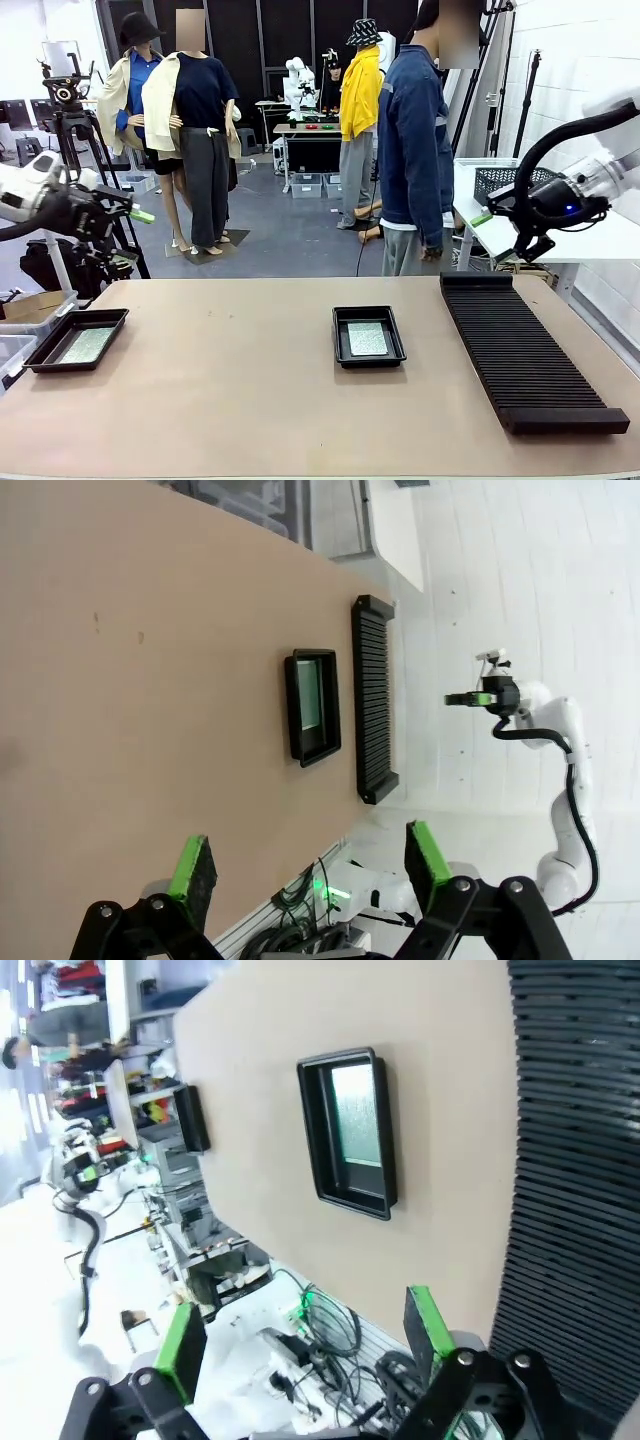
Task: Inspect and transfer BCBs to ESD trays.
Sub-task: Pick up the ESD tray and place it on the left side of the table.
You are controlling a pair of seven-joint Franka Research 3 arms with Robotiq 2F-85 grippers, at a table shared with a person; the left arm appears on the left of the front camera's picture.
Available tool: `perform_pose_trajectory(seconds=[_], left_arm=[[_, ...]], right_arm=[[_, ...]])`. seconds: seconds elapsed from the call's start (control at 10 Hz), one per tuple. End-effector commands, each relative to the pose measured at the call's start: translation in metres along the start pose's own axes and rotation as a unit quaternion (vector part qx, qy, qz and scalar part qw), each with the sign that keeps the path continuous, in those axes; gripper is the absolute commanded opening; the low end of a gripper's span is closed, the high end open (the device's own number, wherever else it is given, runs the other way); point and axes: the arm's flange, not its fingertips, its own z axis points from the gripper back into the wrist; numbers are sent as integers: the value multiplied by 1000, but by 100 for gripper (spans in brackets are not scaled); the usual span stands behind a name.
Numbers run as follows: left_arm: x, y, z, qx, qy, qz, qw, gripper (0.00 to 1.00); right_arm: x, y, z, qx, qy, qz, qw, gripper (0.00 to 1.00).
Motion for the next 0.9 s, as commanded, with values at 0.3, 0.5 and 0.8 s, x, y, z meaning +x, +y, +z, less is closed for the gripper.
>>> perform_pose_trajectory(seconds=[0.3, 0.5, 0.8], left_arm=[[-31, -57, -67, 82, 17, -37, 996, 100], [-42, -81, -96, 115, 17, -62, 991, 100], [-49, -107, -141, 145, 17, -77, 986, 100]], right_arm=[[4, -40, 27, 99, 3, 48, 994, 100], [4, -55, 38, 132, 3, 61, 989, 100], [8, -72, 48, 155, 3, 52, 987, 100]])
